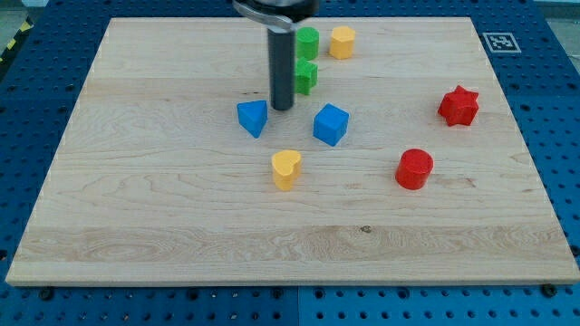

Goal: Move the yellow hexagon down a bit

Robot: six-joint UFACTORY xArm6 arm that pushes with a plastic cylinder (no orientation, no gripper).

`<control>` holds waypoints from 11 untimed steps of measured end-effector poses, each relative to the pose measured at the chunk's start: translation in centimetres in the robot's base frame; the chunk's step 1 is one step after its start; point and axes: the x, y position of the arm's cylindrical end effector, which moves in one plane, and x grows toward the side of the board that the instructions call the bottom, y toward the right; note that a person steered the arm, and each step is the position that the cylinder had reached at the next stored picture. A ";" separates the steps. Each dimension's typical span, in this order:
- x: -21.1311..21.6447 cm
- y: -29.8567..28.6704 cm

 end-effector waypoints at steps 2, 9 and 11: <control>-8.4 -5.4; -10.6 14.2; -10.4 14.3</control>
